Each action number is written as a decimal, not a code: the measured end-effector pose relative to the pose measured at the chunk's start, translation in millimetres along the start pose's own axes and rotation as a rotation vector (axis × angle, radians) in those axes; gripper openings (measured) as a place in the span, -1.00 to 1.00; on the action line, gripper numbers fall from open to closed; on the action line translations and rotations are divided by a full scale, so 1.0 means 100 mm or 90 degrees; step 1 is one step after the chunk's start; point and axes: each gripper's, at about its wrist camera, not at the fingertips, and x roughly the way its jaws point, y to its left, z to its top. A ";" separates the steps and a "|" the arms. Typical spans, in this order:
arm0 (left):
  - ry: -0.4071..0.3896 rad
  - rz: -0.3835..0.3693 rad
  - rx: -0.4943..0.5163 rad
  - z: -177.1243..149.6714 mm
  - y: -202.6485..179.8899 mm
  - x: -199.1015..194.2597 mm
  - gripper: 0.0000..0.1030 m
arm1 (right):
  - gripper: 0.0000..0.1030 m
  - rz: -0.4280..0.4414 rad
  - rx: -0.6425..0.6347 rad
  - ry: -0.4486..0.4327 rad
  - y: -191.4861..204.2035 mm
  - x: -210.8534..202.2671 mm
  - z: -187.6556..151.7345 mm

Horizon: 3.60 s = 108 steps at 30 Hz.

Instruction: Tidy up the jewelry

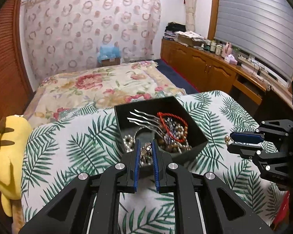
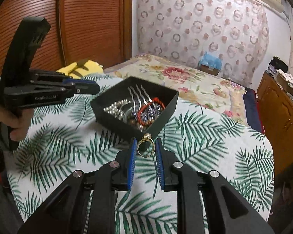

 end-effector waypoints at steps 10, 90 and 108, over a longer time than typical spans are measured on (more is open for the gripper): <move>-0.014 0.004 -0.019 0.03 0.06 0.00 -0.46 | -0.58 0.001 0.000 -0.010 -0.04 0.11 0.19; -0.125 0.170 -0.049 -0.59 -0.48 -1.23 0.85 | 0.95 -0.164 0.182 -0.209 0.28 -1.18 -0.41; -0.124 0.165 -0.053 -0.60 -0.52 -1.23 0.85 | 0.95 -0.169 0.183 -0.203 0.31 -1.12 -0.44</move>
